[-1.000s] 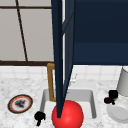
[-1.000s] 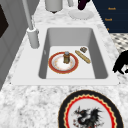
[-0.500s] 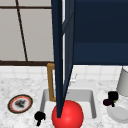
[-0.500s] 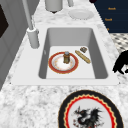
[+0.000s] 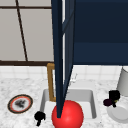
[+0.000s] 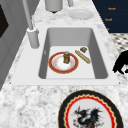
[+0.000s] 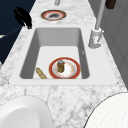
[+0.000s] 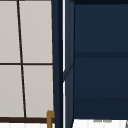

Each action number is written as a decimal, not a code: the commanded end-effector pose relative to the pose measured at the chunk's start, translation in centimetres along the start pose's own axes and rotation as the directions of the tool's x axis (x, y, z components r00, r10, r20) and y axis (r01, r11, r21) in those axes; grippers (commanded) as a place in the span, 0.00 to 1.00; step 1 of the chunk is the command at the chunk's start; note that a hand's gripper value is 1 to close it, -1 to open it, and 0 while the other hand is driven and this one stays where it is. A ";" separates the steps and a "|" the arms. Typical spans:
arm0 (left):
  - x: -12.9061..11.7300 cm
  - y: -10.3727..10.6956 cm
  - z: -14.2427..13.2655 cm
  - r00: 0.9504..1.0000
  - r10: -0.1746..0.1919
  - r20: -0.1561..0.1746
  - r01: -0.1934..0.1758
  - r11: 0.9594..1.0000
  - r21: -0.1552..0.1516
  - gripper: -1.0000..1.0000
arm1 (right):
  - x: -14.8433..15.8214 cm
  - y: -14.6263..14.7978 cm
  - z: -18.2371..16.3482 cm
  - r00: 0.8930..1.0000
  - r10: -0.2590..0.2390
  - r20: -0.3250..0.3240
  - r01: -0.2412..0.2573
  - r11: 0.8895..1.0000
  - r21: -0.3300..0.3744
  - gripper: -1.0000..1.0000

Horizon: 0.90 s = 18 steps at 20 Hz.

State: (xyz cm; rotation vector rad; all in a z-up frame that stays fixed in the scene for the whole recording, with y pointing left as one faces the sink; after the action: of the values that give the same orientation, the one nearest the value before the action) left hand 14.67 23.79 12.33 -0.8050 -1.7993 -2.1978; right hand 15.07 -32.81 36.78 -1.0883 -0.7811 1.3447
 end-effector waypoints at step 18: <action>0.0 0.0 0.0 1.000 0.000 0.000 0.000 1.000 0.000 0.50 | 0.3 -12.0 12.1 0.999 0.025 -0.024 -0.024 1.000 0.017 1.00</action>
State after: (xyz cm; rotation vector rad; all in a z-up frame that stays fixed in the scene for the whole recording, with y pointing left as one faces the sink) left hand 14.67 23.79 12.33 -0.8050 -1.7993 -2.1978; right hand 8.73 -29.76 50.41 -1.0968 -0.7644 1.3546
